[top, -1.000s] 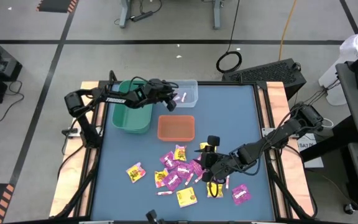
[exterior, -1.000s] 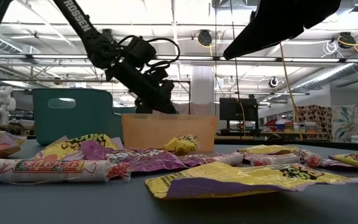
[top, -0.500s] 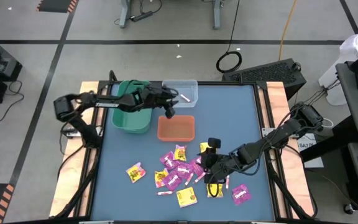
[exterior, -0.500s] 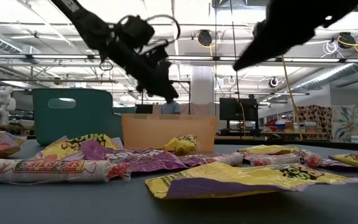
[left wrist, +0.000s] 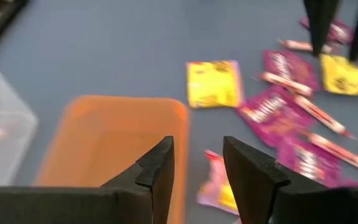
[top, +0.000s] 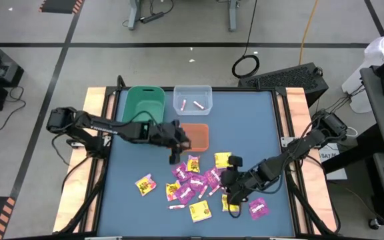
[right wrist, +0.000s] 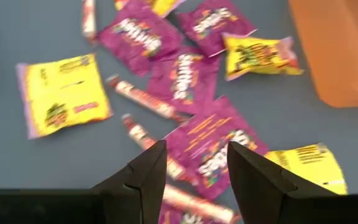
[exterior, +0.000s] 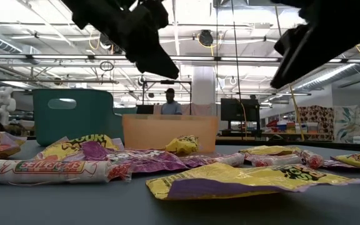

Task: Sort candy
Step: Put the white candy into the transparent bin

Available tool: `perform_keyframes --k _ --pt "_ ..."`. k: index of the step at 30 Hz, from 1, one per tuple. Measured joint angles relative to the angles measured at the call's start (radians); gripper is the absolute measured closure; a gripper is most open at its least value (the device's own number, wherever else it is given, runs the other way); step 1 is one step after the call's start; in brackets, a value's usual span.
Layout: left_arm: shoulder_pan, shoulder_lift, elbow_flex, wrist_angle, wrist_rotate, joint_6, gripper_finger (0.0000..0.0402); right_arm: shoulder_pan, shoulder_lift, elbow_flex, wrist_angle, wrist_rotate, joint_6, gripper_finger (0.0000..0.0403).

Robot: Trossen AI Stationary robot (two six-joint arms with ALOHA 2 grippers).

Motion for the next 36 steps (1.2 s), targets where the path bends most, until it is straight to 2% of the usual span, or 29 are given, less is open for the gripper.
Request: perform_keyframes --k 9,15,22,28,36 --pt "-0.145 0.0 0.0 0.013 -0.005 -0.026 0.0258 0.052 0.124 0.0 0.087 0.003 -0.059 0.023" --pt "-0.18 0.0 0.0 -0.003 -0.006 -0.027 0.0258 0.046 0.213 0.0 0.173 -0.018 -0.153 0.0233" --pt "-0.195 0.0 0.0 0.004 -0.006 -0.027 0.0258 0.015 0.227 0.0 0.179 -0.054 -0.216 0.0246" --pt "-0.195 0.0 0.0 0.005 -0.011 -0.028 0.0258 -0.037 0.24 0.0 0.184 -0.173 -0.272 0.0254" --pt "-0.195 0.0 0.0 -0.002 -0.011 -0.029 0.0258 -0.102 0.285 0.003 0.202 -0.28 -0.318 0.0261"
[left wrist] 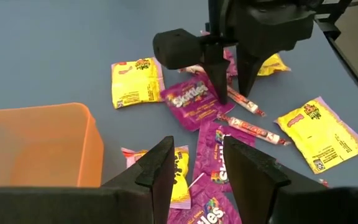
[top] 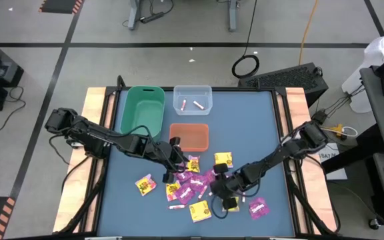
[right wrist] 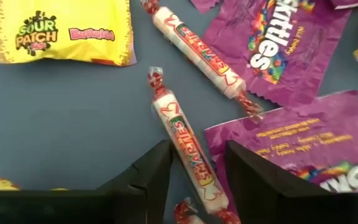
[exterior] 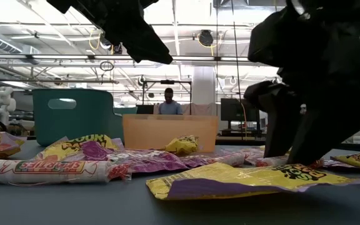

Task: Sort candy
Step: Put the white candy into the transparent bin

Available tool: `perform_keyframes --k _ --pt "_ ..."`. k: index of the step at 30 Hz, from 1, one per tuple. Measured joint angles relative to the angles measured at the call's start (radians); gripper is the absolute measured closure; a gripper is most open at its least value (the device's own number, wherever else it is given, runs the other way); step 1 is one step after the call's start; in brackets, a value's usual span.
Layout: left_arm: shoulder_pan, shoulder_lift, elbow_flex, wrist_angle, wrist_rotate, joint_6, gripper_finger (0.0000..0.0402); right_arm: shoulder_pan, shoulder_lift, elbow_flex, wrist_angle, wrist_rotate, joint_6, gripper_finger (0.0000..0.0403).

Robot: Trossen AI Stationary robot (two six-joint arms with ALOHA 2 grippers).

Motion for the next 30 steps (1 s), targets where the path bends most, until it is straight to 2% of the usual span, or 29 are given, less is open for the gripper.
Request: perform_keyframes --k 5,16,25,30 --pt "0.0 0.0 0.0 -0.002 0.0 0.001 0.0258 -0.007 0.002 0.0 -0.001 -0.027 -0.003 0.0287" --pt "0.0 0.0 0.0 -0.002 0.0 0.003 0.0258 -0.006 0.004 -0.001 -0.003 -0.031 -0.019 0.0373" --pt "0.0 0.0 0.0 -0.002 0.0 0.003 0.0258 -0.005 -0.049 -0.007 -0.001 -0.021 -0.016 0.0356" --pt "0.0 0.0 0.0 -0.002 0.0 0.002 0.0258 -0.005 -0.095 -0.006 0.002 -0.021 -0.022 0.036"
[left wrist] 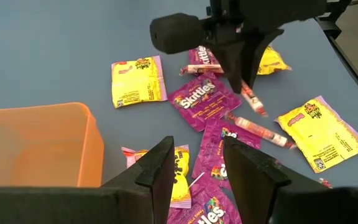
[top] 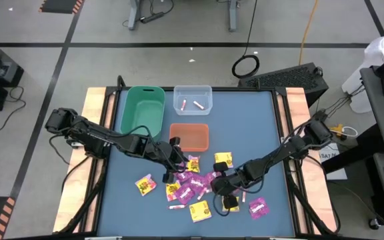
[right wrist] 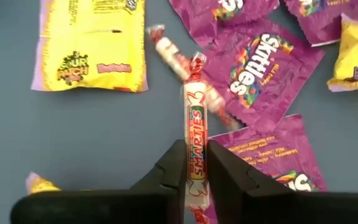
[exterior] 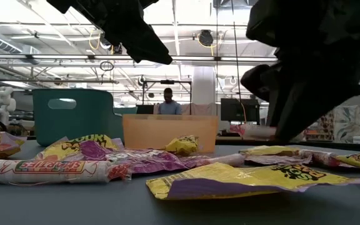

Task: Sort candy
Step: Put the white candy into the transparent bin

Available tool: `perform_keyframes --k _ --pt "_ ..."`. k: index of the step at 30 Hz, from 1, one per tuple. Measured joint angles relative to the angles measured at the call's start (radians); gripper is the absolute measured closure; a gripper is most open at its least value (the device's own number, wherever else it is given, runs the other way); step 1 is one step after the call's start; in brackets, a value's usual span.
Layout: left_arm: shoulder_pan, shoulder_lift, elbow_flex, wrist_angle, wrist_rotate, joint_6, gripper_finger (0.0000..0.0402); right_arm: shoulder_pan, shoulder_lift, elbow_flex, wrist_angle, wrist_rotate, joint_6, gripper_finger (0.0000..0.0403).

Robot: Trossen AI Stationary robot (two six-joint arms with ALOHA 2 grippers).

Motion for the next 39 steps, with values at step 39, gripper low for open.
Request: perform_keyframes --k 39 --pt "-0.007 0.0 0.0 0.014 -0.102 -0.019 0.0258 -0.007 -0.501 -0.044 -0.018 0.394 -0.329 0.0364"
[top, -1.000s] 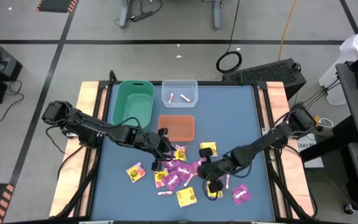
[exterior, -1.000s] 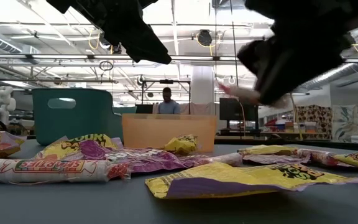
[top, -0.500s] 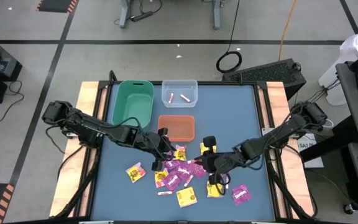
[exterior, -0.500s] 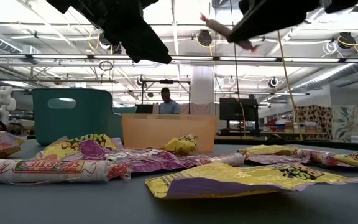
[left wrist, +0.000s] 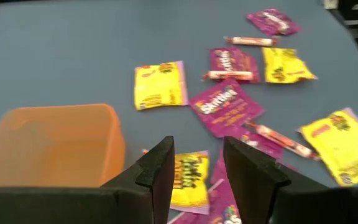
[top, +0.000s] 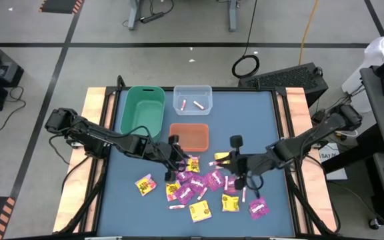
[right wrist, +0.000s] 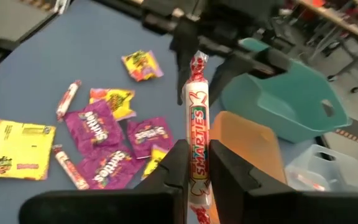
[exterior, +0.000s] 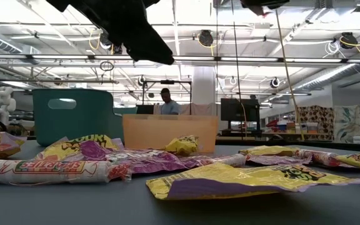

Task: Sort candy
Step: Put the white candy into the transparent bin

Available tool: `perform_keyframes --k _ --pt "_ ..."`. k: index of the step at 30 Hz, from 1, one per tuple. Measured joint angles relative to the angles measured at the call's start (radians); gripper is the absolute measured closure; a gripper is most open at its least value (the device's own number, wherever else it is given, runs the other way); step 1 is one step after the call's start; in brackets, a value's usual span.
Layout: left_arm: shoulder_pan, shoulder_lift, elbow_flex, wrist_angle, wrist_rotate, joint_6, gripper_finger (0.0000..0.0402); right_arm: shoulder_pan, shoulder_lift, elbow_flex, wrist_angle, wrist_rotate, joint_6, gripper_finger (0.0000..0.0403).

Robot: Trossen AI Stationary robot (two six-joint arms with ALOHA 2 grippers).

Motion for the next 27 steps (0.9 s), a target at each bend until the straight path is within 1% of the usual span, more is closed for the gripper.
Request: perform_keyframes --k 4,7,11,13,16,18,27 --pt "-0.005 -0.003 0.0 0.012 -0.076 -0.003 0.0258 -0.013 -0.093 -0.153 0.172 0.0 0.011 0.0364" --pt "-0.007 -0.007 0.0 0.067 -0.085 0.018 0.0258 -0.015 -0.143 -0.29 0.364 -0.001 0.012 0.0364" --pt "-0.011 -0.013 0.0 0.175 -0.112 0.065 0.0258 -0.015 -0.17 -0.448 0.612 -0.002 0.024 0.0364" --pt "-0.011 -0.012 0.0 0.204 -0.117 0.095 0.0258 -0.015 -0.17 -0.5 0.712 -0.002 0.039 0.0364" --pt "-0.01 -0.012 0.0 0.236 -0.123 0.124 0.0258 -0.015 -0.169 -0.535 0.826 0.025 0.026 0.0364" --pt "-0.01 -0.012 0.0 0.23 -0.126 0.128 0.0258 -0.015 -0.17 -0.535 0.872 0.047 0.013 0.0364" --pt "-0.025 -0.012 0.0 0.22 -0.123 0.126 0.0258 -0.015 -0.169 -0.537 0.866 0.047 0.013 0.036"
